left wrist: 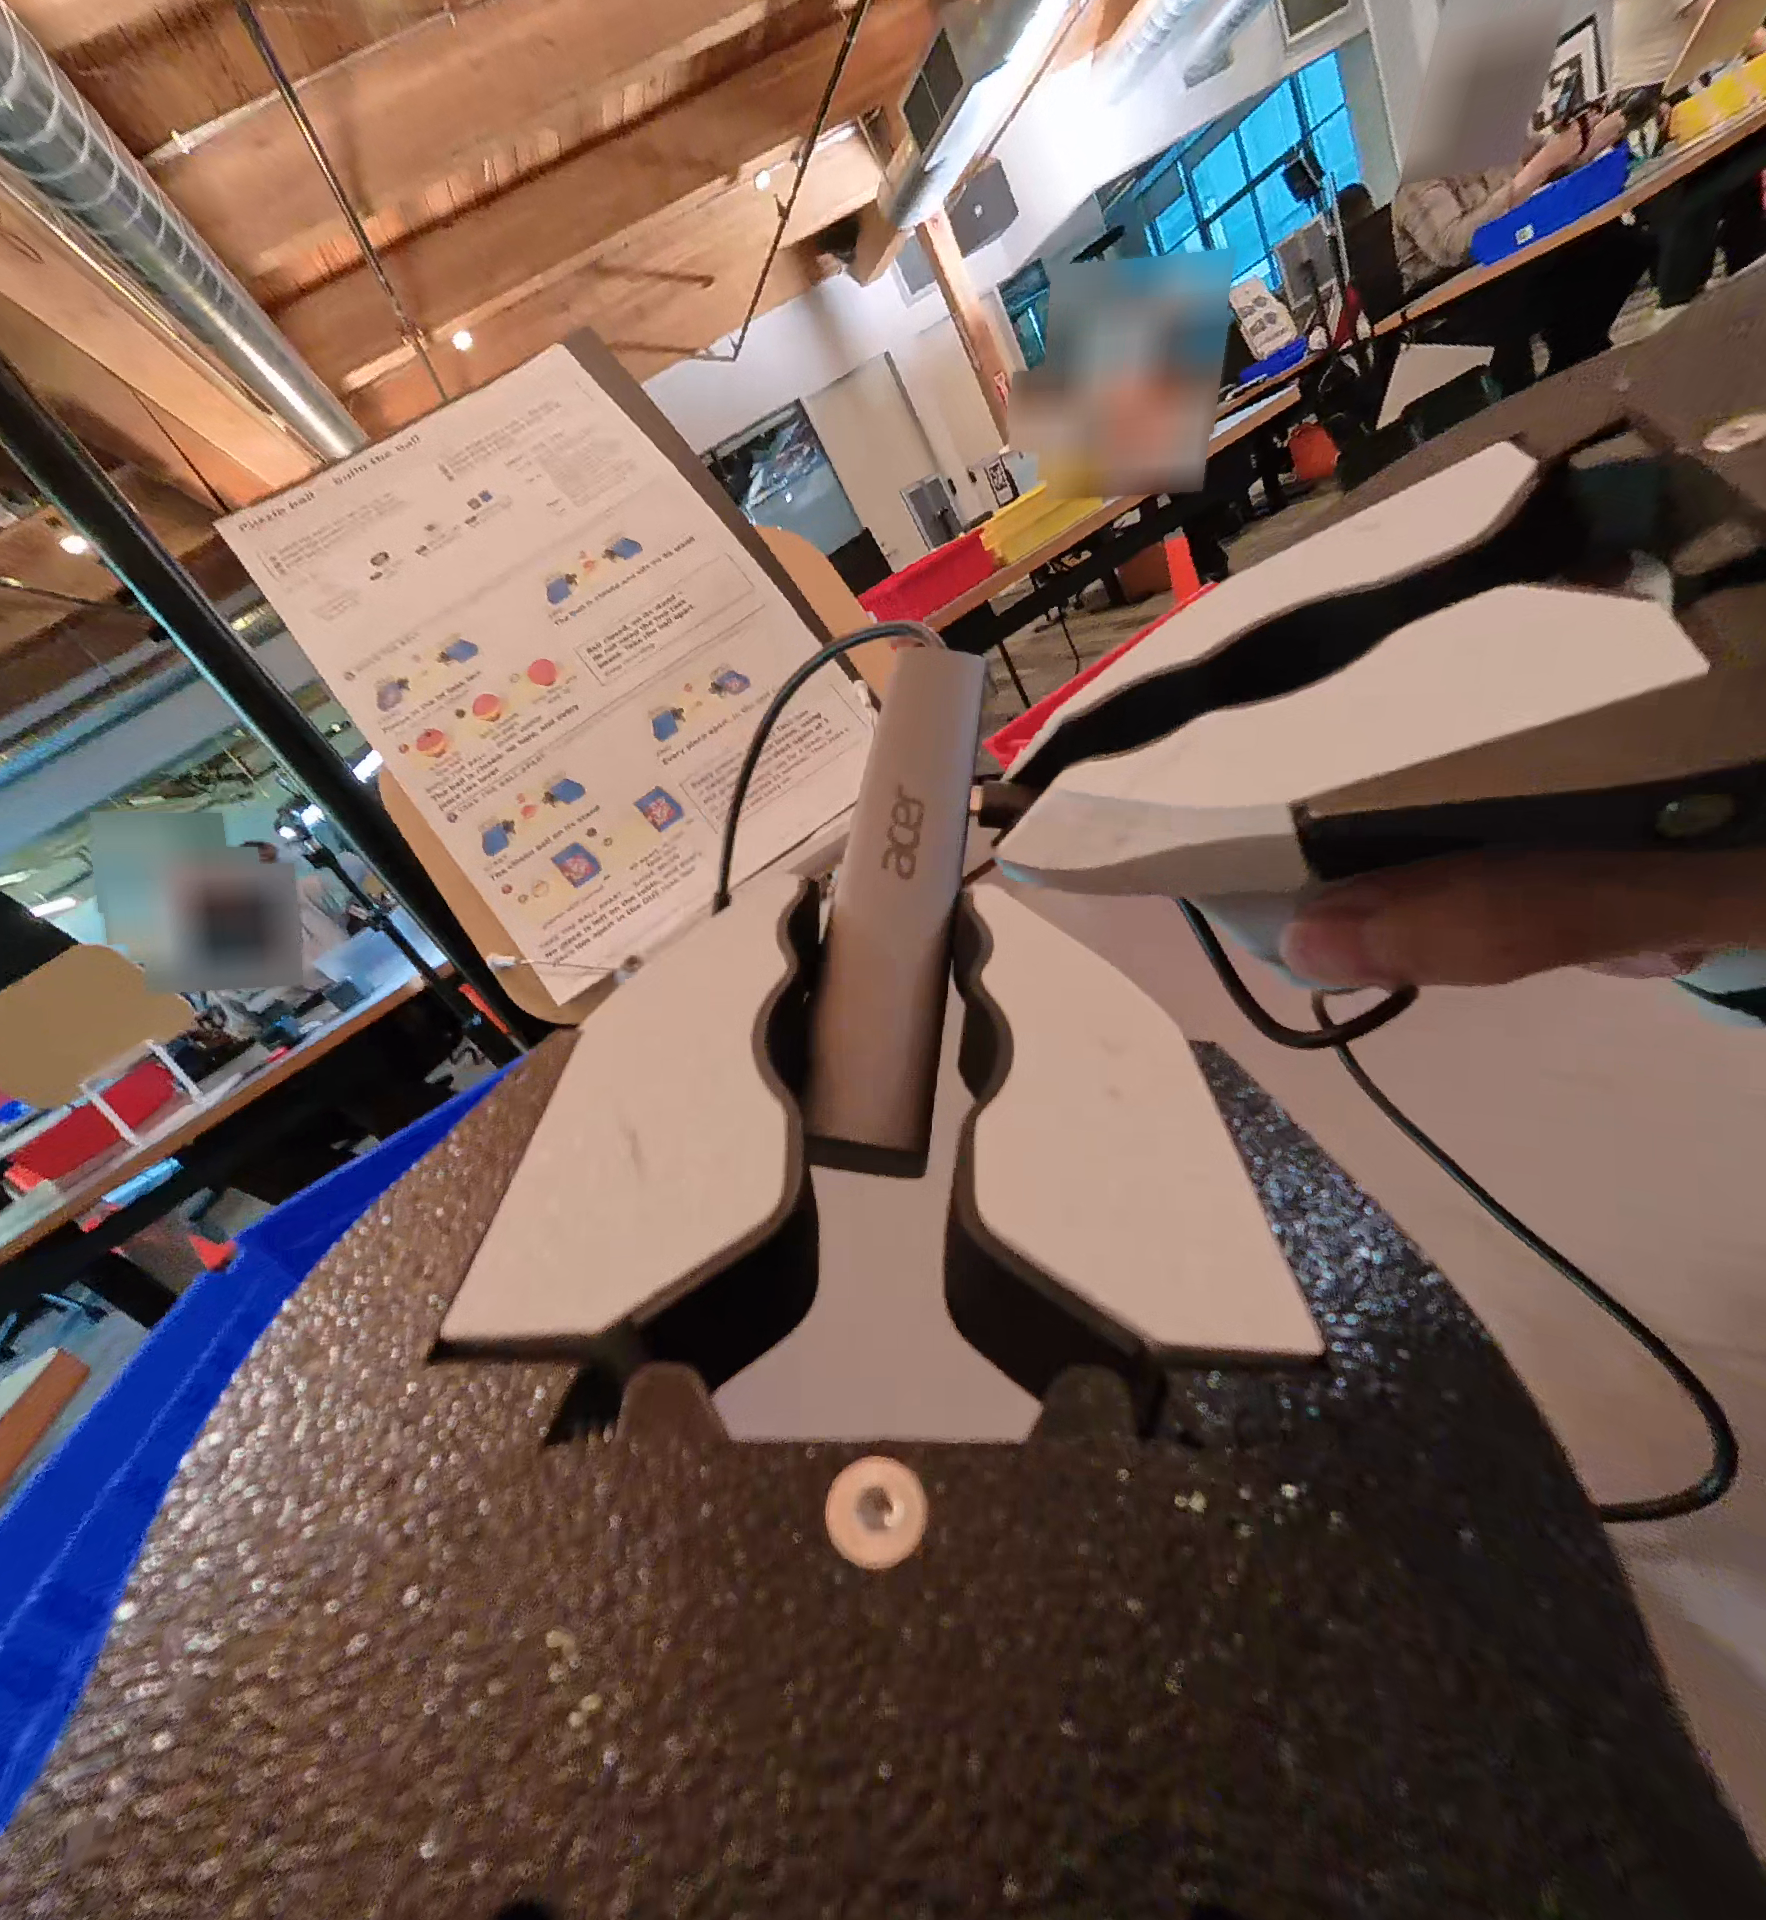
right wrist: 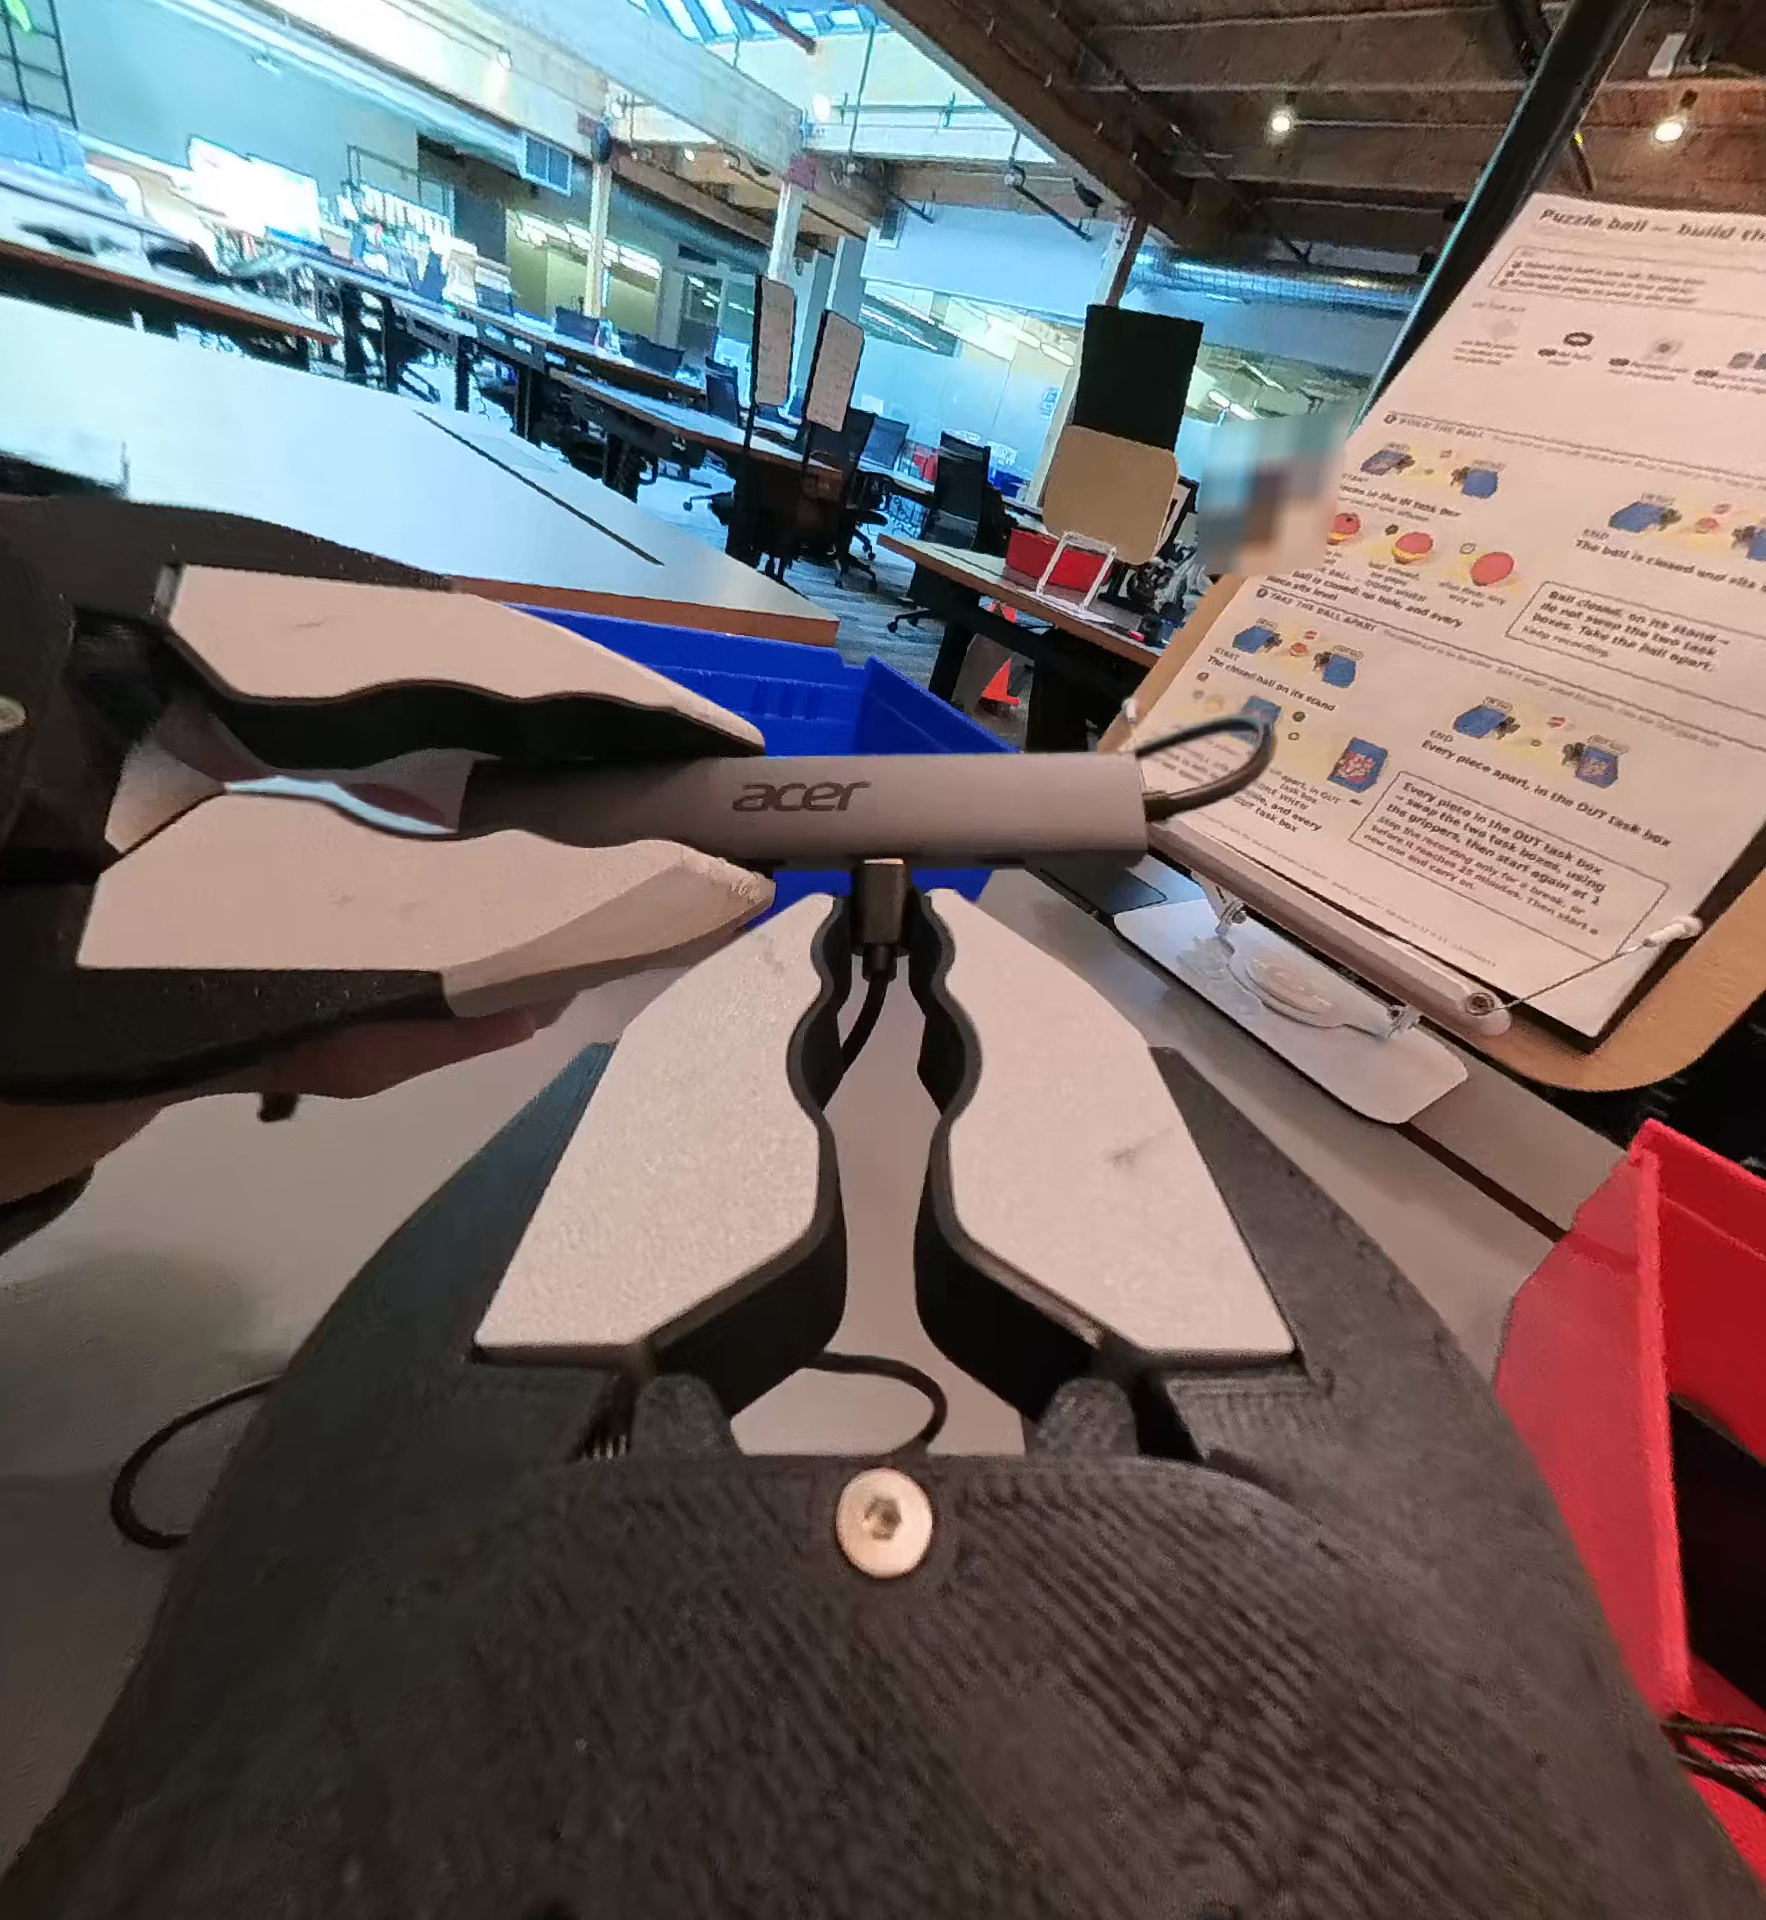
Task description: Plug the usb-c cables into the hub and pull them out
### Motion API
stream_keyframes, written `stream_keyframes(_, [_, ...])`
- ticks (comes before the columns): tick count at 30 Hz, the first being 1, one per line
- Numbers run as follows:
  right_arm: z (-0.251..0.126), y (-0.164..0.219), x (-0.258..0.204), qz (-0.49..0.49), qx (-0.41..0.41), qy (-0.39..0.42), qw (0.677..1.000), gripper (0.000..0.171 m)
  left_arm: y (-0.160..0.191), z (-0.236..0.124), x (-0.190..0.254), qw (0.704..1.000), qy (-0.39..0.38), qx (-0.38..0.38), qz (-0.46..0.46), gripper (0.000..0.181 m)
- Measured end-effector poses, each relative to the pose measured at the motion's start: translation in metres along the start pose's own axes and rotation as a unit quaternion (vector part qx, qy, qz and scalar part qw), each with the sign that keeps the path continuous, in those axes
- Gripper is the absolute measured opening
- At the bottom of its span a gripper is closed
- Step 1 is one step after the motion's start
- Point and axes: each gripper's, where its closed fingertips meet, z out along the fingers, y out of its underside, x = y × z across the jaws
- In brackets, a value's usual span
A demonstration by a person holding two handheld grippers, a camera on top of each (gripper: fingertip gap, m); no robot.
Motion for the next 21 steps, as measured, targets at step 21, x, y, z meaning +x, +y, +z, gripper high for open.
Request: stream_keyframes(21, [-0.003,0.019,-0.017,-0.042,-0.063,-0.015,0.997,0.011,0.008,-0.014,-0.08,0.987,-0.135,-0.026,-0.086,0.023])
